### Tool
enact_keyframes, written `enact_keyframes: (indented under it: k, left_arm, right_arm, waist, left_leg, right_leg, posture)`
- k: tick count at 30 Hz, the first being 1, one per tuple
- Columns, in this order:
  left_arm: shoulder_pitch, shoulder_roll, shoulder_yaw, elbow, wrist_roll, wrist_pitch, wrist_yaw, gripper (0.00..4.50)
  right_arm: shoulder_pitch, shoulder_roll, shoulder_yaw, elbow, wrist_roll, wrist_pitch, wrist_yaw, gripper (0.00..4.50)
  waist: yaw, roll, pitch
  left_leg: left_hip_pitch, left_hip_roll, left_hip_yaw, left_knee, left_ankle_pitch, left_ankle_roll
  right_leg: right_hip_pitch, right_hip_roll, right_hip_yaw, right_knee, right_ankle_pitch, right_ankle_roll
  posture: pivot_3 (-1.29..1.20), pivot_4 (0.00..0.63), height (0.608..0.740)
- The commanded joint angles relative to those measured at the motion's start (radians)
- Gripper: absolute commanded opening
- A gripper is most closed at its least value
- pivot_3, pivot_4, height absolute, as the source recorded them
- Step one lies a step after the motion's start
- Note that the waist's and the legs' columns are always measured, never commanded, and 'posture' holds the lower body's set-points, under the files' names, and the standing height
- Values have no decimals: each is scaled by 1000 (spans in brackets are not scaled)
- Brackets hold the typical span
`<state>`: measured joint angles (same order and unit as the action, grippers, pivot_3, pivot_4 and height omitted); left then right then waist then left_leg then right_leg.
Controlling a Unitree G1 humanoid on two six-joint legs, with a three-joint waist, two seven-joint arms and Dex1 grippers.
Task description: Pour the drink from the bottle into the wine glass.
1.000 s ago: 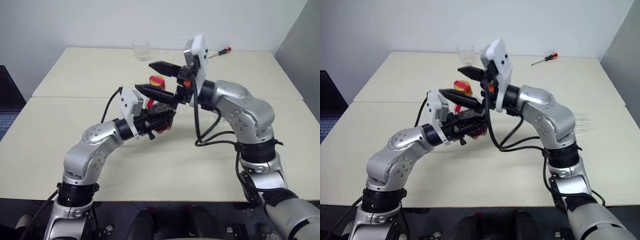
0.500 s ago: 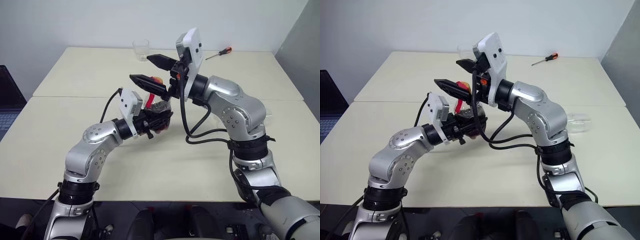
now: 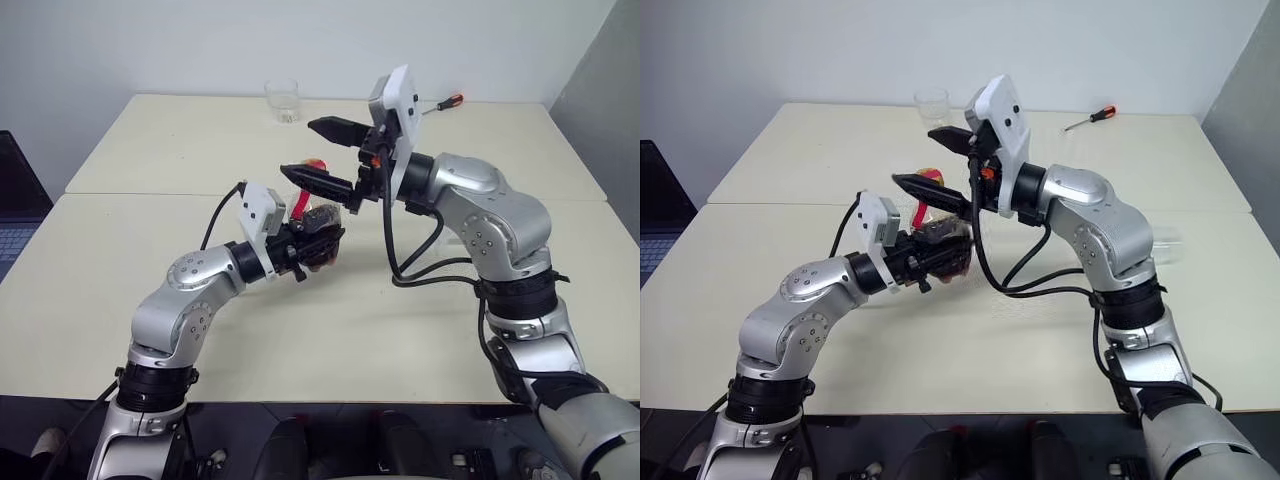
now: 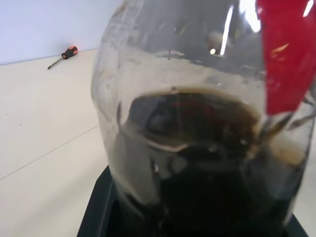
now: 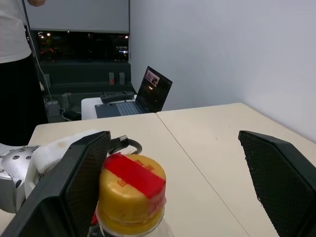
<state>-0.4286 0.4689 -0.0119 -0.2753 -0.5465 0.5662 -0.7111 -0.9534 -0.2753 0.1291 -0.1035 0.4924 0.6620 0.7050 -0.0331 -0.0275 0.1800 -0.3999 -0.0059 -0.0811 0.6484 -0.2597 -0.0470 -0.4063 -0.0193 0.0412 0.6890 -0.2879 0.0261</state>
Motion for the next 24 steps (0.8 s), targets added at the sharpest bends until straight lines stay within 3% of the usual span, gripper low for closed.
enact_keyframes:
  k: [1,24]
  left_arm:
    - [-12,8,37,-83,-32,-27,-18,1653]
    - [-14,38,49,-60,-28,-39,-51,1653]
  right_arm:
    - [11,-45,-48,26,-21,-5,-7,4426]
    - [69,-161,-65,-29,18,46,22,4426]
  waist:
    - [0,0,0]
    - [1,0,0]
  left_leg:
    - [0,0,0,0,0,0]
    - [0,0,0,0,0,0]
  right_leg:
    - [0,0,0,0,0,0]
    - [0,0,0,-1,0,0]
  posture:
    - [0,150,740]
    - [0,150,740]
